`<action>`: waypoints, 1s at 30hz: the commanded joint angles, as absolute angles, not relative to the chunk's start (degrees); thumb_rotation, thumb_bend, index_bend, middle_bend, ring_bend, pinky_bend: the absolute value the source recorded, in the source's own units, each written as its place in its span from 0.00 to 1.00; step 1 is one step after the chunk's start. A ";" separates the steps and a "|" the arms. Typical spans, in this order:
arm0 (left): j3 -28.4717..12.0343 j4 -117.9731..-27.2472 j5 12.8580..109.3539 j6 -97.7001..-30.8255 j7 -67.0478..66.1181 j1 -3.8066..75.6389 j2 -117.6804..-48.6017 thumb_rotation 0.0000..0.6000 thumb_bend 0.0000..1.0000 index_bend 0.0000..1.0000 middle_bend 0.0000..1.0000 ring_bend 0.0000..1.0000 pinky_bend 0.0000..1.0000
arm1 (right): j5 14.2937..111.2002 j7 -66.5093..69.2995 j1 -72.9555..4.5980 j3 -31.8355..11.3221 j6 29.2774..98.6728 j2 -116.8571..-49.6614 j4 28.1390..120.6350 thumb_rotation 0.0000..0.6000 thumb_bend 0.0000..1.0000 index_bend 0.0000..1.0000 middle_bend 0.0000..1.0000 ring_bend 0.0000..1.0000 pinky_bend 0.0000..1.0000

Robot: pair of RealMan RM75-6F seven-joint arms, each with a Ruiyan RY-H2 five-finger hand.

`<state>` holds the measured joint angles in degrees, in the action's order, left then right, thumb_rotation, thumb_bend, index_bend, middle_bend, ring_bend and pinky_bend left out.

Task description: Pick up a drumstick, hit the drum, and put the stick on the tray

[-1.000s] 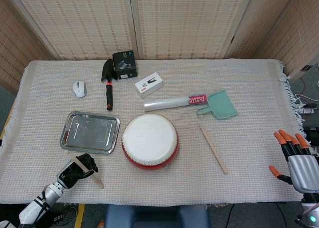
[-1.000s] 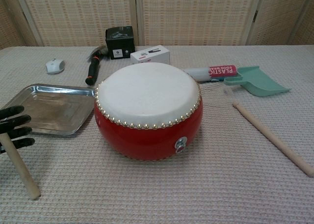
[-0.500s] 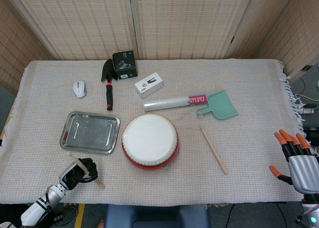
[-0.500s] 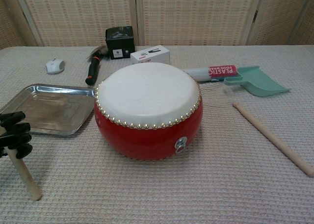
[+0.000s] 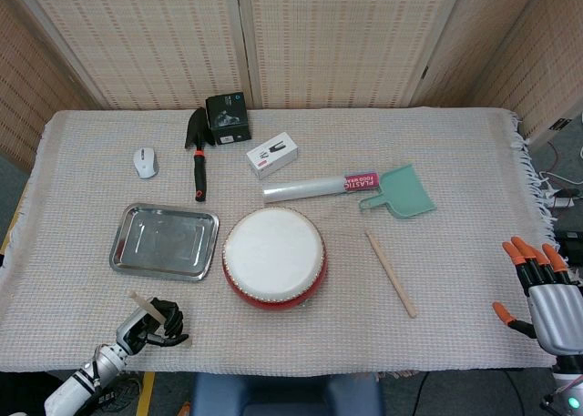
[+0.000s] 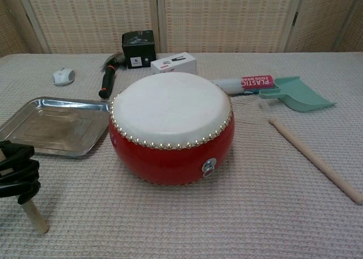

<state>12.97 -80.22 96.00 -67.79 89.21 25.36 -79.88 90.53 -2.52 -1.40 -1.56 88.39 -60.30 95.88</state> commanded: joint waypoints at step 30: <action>11.64 -79.20 92.54 -67.01 67.14 20.55 -87.15 1.00 0.30 1.00 1.00 0.93 0.85 | 91.14 -2.73 -1.21 -1.73 89.17 -60.14 96.15 1.00 0.21 0.00 0.02 0.00 0.00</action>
<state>11.69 -79.21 92.59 -66.96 67.14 20.59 -87.10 91.14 -2.72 -1.21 -1.73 89.17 -60.14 96.15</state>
